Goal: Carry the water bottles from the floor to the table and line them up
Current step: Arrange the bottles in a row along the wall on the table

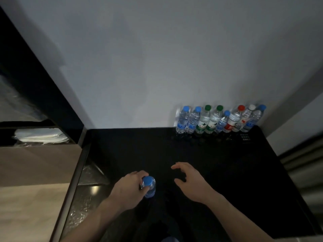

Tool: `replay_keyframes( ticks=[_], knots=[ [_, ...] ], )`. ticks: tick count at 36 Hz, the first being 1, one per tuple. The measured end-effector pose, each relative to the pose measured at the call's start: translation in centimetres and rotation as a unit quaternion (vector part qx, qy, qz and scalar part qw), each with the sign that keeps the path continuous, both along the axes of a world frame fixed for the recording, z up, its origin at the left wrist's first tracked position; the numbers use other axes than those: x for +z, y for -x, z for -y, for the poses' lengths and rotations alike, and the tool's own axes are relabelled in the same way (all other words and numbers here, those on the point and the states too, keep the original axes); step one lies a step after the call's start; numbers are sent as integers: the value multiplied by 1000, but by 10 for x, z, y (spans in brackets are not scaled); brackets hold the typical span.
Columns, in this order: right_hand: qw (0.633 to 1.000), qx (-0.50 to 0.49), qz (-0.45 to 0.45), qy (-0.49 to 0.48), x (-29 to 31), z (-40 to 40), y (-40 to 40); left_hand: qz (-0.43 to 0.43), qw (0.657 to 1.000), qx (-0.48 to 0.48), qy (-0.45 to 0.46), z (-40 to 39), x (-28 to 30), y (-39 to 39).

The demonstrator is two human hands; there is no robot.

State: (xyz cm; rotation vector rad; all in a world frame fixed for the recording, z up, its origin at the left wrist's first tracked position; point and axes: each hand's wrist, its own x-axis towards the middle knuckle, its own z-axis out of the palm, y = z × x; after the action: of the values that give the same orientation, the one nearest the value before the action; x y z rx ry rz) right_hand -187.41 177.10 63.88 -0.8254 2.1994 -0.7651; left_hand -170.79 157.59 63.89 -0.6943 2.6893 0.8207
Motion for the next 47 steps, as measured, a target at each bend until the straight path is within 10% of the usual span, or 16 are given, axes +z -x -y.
replay_keyframes(
  ticks=[20,47],
  knots=[
    [999,-35,16,-20,-9,-41,-36,-5,999,7,40,5,-15,22],
    [997,54,-53,-1,28,-65,131,4,981,111,160,6,27,143]
  ],
)
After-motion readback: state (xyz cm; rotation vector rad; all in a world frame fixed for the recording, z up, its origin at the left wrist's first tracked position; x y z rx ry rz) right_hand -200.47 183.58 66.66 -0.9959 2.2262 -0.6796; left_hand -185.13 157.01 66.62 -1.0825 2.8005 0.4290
